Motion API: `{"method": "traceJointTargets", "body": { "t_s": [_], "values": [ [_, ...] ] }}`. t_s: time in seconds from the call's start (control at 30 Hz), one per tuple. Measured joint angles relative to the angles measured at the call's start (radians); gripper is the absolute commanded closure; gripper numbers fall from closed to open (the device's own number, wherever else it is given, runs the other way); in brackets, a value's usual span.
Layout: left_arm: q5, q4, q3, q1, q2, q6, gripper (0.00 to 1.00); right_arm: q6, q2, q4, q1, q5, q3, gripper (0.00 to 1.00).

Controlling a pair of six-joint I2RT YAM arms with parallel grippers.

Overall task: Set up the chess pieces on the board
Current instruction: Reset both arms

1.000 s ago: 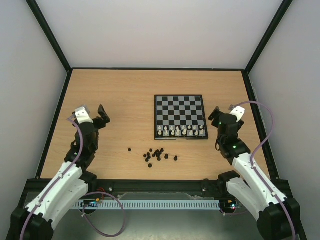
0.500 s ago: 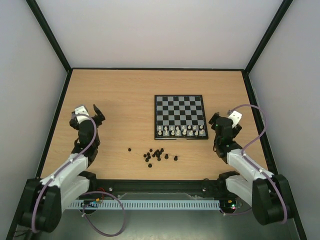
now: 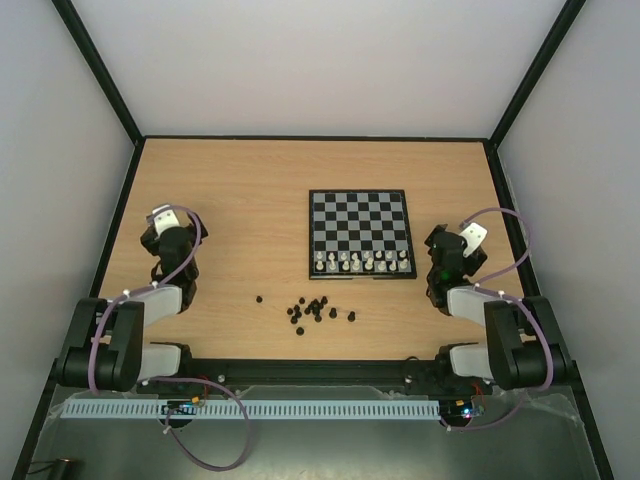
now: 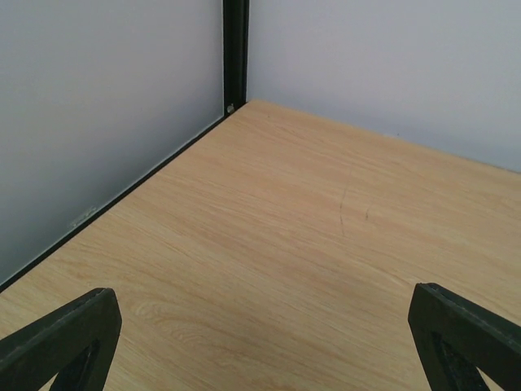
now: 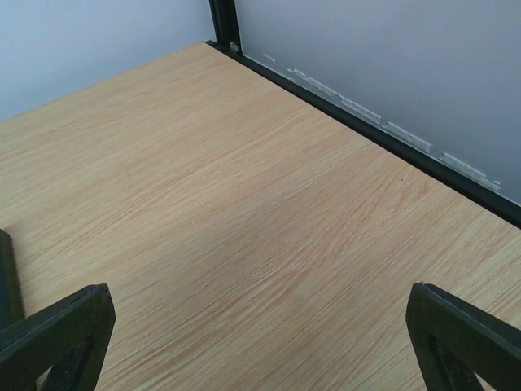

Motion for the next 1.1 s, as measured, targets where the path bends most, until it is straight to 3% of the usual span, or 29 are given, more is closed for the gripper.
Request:
{"method": "traceJointTargets", "body": {
  "t_s": [0.73, 0.97, 1.1],
  "values": [
    [0.072, 0.222, -0.078, 0.066, 0.036, 0.011, 0.00, -0.145, 0.219, 0.121, -0.014, -0.134, 0.088, 0.01],
    [0.090, 0.267, -0.117, 0.065, 0.035, 0.015, 0.00, -0.218, 0.155, 0.282, -0.014, -0.256, -0.034, 0.01],
    [0.108, 0.296, -0.138, 0.063, 0.029, 0.028, 0.00, -0.245, 0.196, 0.411, -0.014, -0.312, -0.108, 0.01]
  ]
}}
